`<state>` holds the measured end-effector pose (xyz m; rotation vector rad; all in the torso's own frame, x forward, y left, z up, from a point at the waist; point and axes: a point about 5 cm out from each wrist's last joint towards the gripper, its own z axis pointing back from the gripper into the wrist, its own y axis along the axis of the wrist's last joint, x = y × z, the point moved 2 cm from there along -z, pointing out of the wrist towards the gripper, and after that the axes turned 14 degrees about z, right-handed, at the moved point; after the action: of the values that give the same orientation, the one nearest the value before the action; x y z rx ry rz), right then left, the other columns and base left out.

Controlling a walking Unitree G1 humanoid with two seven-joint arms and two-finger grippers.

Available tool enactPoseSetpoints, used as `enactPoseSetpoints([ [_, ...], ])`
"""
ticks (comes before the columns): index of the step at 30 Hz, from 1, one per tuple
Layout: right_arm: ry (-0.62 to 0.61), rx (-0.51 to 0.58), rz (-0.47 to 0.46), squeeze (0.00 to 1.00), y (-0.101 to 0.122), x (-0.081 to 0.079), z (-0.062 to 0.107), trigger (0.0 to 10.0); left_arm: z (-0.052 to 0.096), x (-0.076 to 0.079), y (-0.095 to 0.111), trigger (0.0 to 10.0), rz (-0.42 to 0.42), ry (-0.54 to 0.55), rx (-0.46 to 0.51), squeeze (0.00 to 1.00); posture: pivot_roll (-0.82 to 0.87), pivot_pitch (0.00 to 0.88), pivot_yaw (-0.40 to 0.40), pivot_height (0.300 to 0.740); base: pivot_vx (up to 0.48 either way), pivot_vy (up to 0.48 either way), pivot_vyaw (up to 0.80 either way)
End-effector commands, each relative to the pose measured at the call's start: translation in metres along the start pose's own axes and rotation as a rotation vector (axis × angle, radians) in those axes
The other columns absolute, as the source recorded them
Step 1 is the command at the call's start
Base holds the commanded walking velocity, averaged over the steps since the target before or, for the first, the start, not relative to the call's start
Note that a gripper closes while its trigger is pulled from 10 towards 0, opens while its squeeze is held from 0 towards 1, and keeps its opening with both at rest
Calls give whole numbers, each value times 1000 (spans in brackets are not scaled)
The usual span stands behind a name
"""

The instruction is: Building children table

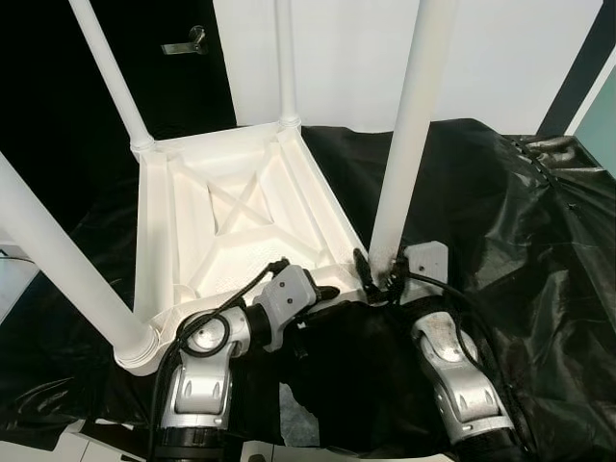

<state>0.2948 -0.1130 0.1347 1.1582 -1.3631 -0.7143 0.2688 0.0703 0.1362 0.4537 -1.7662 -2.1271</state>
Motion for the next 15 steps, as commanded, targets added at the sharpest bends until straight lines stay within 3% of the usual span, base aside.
enactPoseSetpoints([
  [1,-10,29,3,71,5,3,6,10000,3,-19,3,10000,50,328,95,0,65,0,1,740,0,0,0],
  [2,-25,28,5,0,6,6,10,10000,2,-17,3,10000,75,328,110,0,63,0,4,740,0,0,0],
  [11,-46,35,-31,0,8,13,23,10000,7,-23,1,10000,129,411,140,0,52,0,15,740,0,0,0],
  [15,-81,4,-15,0,0,19,30,10000,18,-33,-6,10000,177,567,184,0,50,0,17,740,0,0,0],
])
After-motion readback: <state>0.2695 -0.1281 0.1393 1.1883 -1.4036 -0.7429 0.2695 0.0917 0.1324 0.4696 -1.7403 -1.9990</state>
